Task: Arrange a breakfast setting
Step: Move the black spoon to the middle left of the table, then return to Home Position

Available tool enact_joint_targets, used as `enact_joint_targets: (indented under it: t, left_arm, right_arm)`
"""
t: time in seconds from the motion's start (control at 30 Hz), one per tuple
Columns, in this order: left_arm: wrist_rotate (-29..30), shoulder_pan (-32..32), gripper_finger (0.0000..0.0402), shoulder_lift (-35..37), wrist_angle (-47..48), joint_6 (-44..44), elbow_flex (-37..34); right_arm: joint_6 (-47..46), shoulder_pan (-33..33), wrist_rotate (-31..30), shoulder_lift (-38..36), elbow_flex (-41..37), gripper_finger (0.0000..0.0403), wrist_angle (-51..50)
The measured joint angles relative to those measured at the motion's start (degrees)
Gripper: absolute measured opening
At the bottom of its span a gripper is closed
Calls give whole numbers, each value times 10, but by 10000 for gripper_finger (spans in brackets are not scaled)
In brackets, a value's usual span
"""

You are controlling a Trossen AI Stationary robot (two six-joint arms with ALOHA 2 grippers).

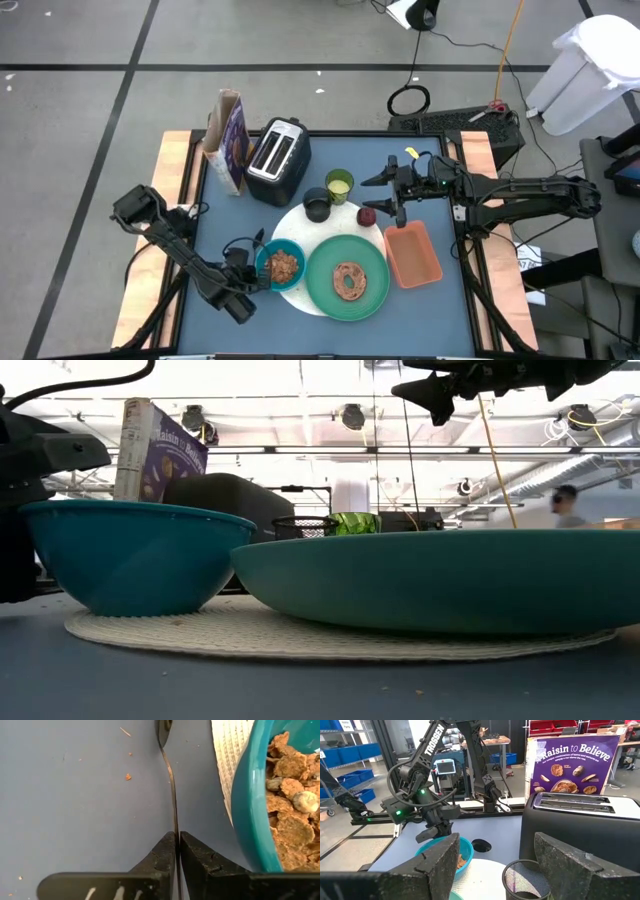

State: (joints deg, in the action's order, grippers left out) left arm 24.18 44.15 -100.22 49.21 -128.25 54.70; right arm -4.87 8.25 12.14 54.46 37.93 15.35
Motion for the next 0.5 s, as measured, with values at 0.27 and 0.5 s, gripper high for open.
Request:
enact_joint_targets:
  t: [0.27, 0.5]
  left_arm:
    - [-2, 0, 83, 0, 2, 6, 0]
    - [-3, 1, 108, 0, 13, 6, 0]
  right_arm:
    - [0, 0, 0, 0, 0, 251, 0]
    - [0, 0, 0, 0, 0, 251, 0]
